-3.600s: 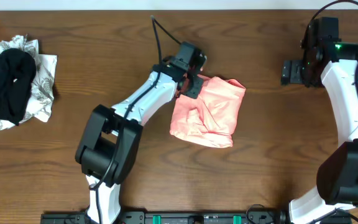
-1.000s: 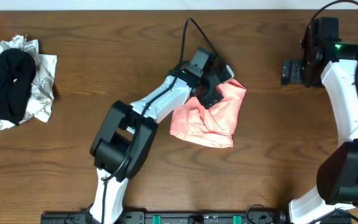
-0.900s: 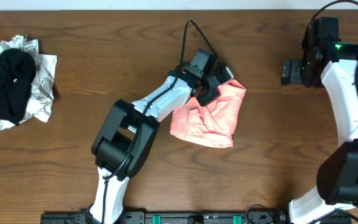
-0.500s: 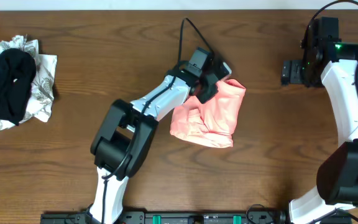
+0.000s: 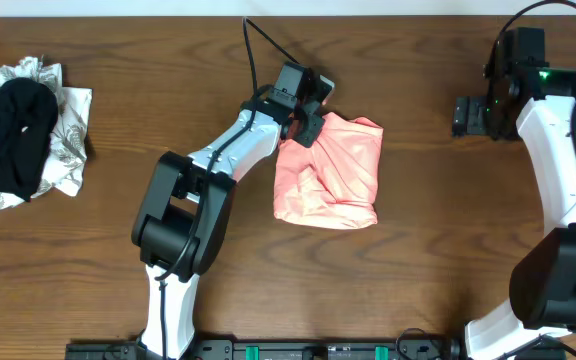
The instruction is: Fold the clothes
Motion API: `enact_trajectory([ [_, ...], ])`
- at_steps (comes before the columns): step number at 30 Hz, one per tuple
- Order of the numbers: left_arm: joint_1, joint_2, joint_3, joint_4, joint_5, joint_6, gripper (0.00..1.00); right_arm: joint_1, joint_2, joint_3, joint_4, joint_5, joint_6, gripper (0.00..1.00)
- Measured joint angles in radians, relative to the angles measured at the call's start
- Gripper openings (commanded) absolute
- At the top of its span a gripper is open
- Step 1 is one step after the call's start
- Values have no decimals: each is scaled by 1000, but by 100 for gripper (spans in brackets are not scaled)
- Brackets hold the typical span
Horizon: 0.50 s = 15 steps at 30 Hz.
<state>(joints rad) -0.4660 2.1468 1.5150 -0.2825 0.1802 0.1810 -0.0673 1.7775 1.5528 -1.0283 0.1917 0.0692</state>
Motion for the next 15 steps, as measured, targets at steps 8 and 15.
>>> enact_trajectory([
  [8, -1, -20, 0, -9, -5, -63, 71, 0, 0, 0, 0, 0, 0, 99],
  [15, -6, -224, 3, -148, -4, -180, 77, 0, 0, 0, 0, 0, 0, 99],
])
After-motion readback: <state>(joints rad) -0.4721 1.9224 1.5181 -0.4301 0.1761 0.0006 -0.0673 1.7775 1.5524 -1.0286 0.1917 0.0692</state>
